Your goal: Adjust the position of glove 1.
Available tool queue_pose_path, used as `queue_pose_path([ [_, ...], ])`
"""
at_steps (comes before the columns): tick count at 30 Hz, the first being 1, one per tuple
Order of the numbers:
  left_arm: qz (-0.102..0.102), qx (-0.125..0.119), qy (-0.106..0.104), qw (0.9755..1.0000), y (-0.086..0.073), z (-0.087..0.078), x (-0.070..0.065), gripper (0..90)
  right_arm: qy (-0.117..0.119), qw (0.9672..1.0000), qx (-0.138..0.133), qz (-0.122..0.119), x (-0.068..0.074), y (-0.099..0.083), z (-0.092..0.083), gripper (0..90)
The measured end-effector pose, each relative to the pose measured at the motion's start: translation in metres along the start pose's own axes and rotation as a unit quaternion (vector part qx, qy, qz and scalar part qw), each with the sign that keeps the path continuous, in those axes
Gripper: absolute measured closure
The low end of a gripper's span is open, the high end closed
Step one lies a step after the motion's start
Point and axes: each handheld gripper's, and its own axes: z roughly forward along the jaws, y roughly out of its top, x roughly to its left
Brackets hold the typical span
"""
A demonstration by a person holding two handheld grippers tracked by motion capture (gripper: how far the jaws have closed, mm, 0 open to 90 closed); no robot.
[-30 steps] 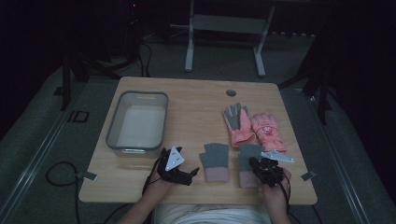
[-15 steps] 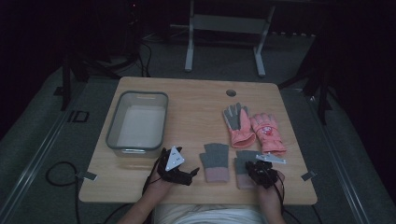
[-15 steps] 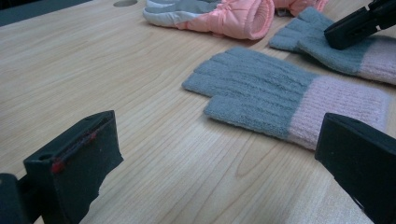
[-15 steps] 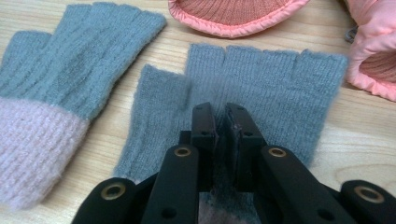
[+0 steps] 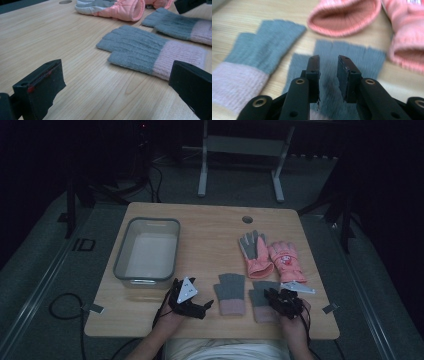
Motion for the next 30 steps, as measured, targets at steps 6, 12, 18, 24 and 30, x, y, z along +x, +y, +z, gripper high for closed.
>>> queue_pose_path([
  [6,-0.001,0.002,0.003,1.0000,0.000,0.000,0.000,0.0,0.042,0.9969,0.007,-0.067,-0.013,0.010,-0.003,68.5],
  [12,-0.001,0.003,0.003,1.0000,0.000,0.000,0.000,0.0,0.079,0.9902,0.039,-0.108,-0.016,0.010,0.005,65.9],
  [18,0.001,0.003,0.003,1.0000,0.000,0.000,0.000,0.0,0.073,0.9877,0.050,-0.129,-0.018,0.000,0.004,63.8],
  [24,0.002,0.004,0.003,1.0000,0.000,0.001,0.000,0.0,0.067,0.9900,0.057,-0.111,-0.021,-0.011,0.008,63.8],
  [30,0.001,0.004,0.003,1.0000,0.000,0.001,0.000,0.0,0.050,0.9902,0.054,-0.118,-0.016,-0.013,0.009,69.2],
])
